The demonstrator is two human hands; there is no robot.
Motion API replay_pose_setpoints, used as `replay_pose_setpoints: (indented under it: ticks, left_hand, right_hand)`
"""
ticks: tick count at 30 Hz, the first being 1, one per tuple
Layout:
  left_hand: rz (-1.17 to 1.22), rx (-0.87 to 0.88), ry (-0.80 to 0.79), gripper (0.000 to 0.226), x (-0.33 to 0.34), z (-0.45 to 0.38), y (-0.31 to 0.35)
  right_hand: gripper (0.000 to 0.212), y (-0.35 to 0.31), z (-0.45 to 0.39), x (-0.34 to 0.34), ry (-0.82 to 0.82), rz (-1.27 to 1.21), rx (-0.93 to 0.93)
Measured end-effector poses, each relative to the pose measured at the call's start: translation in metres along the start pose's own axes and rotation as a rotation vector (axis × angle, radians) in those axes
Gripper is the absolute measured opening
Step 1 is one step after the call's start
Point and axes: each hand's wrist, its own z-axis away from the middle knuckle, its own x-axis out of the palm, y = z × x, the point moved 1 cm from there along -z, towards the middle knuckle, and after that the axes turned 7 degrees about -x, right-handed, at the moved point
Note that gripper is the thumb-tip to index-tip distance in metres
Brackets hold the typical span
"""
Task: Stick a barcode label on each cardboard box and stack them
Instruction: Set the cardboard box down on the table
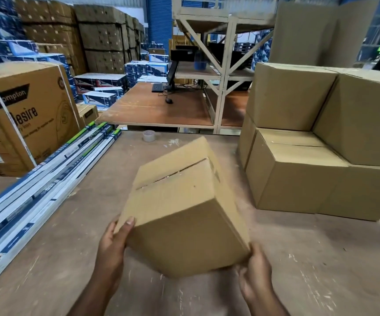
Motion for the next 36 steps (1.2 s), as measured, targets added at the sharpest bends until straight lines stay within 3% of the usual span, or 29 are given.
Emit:
replay_pose_setpoints:
  ticks: [3, 5, 7, 10, 14, 18, 21, 24, 29, 31, 33, 36]
  left_hand:
    - [-0.183, 0.102, -0.001, 0.035, -0.005, -0.011, 0.022]
    - [-0.273, 0.133, -0.059, 0.041, -0.004, -0.01, 0.022]
    - [-0.332, 0.174, -0.126, 0.043, 0.006, -0.002, 0.02]
    - [-0.254, 0.198, -0.087, 0.031, 0.019, 0.005, 0.011]
    - [-0.115, -0.066, -0.031, 0.03, 0.013, -0.007, -0.01]
    - [-0.41, -0.398, -0.122, 0.031, 0.0, -0.014, -0.049]
    - [-0.35, -0.5, -0.242, 0.037, 0.015, -0.002, -0.057]
    - [-0.176, -0.392, -0.238, 0.031, 0.042, 0.009, -0.049]
    - [-0.062, -0.101, -0.143, 0.042, 0.062, 0.02, -0.007]
    - [-0.086, -0.023, -0.118, 0.031, 0.059, 0.018, 0.007]
    - [-0.136, 0.024, -0.098, 0.022, 0.056, 0.014, 0.015]
    - [-0.242, 0.114, -0.187, 0.034, 0.043, 0.009, 0.012]
  right_hand:
    - [0.02, 0.005, 0.008, 0.004, -0.054, 0.173, -0.055]
    - [0.021, -0.006, 0.02, 0.018, -0.175, 0.203, -0.077]
    - [0.032, -0.019, 0.031, 0.025, -0.309, 0.161, -0.129]
    - [0.052, -0.028, 0.03, 0.024, -0.334, 0.314, -0.343]
    - [0.026, -0.036, 0.018, 0.019, -0.321, 0.409, -0.39]
    - [0.033, -0.045, -0.006, -0.001, -0.162, 0.095, -0.279]
    - [0.037, -0.063, -0.029, -0.029, -0.076, -0.208, -0.127]
    - [0.033, -0.074, -0.042, -0.053, -0.11, -0.234, -0.124]
    - [0.028, -0.046, -0.035, -0.064, 0.033, 0.168, -0.22]
    - [0.029, -0.024, -0.022, -0.054, -0.042, 0.321, -0.2]
    - [0.037, -0.008, -0.013, -0.041, -0.123, 0.32, -0.15]
    - [0.034, -0.005, -0.008, -0.025, -0.226, 0.268, -0.117]
